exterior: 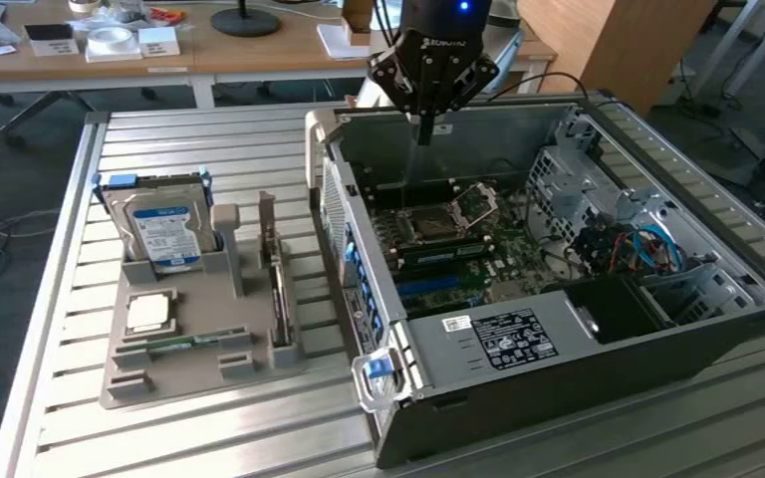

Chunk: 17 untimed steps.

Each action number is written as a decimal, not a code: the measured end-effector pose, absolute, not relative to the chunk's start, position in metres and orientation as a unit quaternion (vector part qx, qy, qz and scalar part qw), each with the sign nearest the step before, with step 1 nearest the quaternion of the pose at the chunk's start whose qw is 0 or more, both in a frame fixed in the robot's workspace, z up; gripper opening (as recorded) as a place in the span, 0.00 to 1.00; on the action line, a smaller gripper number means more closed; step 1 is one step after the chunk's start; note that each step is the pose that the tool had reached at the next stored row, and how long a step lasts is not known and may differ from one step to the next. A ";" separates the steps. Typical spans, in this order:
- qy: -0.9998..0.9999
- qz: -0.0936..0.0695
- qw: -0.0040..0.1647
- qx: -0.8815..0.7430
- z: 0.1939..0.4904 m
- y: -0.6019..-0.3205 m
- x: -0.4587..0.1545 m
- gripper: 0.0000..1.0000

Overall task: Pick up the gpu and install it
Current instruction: 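Reach for the gpu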

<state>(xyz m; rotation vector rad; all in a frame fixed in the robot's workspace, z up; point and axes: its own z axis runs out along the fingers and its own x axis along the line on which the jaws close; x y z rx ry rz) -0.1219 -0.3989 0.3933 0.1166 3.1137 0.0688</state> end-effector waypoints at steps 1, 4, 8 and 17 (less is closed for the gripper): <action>0.999 0.022 0.012 0.037 0.393 -0.399 -0.122 0.11; 0.999 0.022 0.012 0.037 0.393 -0.399 -0.122 0.11; 0.999 0.022 0.012 0.037 0.393 -0.399 -0.126 0.11; 0.999 0.022 0.013 0.037 0.392 -0.399 -0.148 0.11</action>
